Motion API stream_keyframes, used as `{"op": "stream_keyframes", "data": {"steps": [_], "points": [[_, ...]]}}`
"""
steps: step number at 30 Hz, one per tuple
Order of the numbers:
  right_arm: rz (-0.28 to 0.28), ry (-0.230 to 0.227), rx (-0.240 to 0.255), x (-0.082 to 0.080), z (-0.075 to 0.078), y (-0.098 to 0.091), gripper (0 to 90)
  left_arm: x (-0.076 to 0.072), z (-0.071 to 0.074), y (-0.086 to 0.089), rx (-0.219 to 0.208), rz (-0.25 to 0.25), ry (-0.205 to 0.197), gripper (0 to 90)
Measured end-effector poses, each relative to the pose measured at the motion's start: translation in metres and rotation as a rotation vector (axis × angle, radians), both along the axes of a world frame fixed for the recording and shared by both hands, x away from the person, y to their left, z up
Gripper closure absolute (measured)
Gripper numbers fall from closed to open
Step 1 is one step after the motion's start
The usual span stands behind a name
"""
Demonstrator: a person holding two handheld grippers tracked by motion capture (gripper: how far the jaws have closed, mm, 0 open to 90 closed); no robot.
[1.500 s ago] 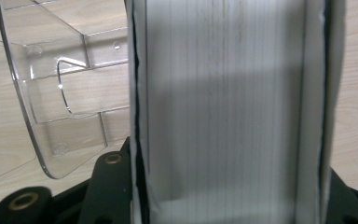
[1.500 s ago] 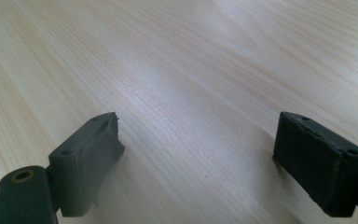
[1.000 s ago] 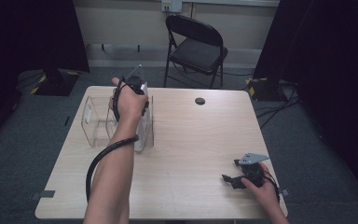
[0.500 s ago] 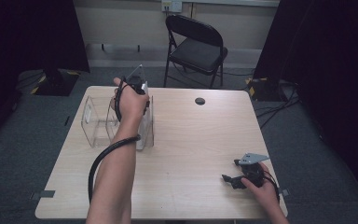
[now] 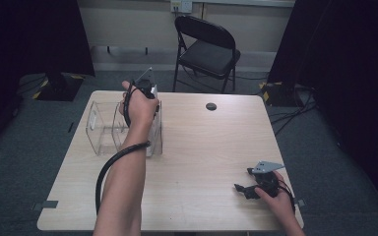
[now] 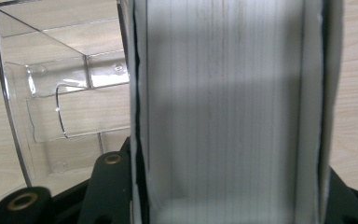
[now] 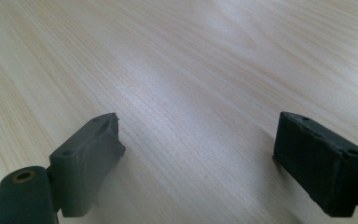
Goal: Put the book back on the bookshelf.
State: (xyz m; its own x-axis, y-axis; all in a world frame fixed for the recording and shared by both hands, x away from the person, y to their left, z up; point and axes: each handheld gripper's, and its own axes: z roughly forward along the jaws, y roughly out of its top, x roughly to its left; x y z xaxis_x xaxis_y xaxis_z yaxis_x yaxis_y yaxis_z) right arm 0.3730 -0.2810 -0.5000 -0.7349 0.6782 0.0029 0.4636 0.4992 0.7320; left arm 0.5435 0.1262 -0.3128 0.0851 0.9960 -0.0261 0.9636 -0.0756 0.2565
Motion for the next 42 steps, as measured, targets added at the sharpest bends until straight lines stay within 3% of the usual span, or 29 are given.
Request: {"op": "stream_keyframes", "data": {"steps": [16,25,29,32,38,42], "points": [[-0.002,-0.001,-0.003,0.0,0.0,0.0,13.1,-0.004,0.002,0.0,-0.015,-0.009,-0.018,49.9],[-0.002,-0.001,-0.003,0.0,0.0,0.0,13.1,-0.01,0.007,-0.001,-0.021,-0.04,-0.032,46.2],[-0.002,-0.002,-0.003,0.0,0.0,0.0,13.1,-0.013,0.009,0.003,-0.025,-0.059,-0.017,43.6],[-0.002,-0.002,-0.003,0.0,0.0,0.0,13.1,-0.016,0.009,0.003,-0.035,-0.048,-0.034,42.0],[-0.004,-0.001,-0.003,0.0,0.0,0.0,13.1,-0.021,0.011,0.005,-0.035,-0.09,-0.038,42.0],[-0.004,-0.001,-0.003,0.0,0.0,0.0,13.1,-0.025,0.013,0.006,-0.044,-0.082,-0.046,40.9]]}}
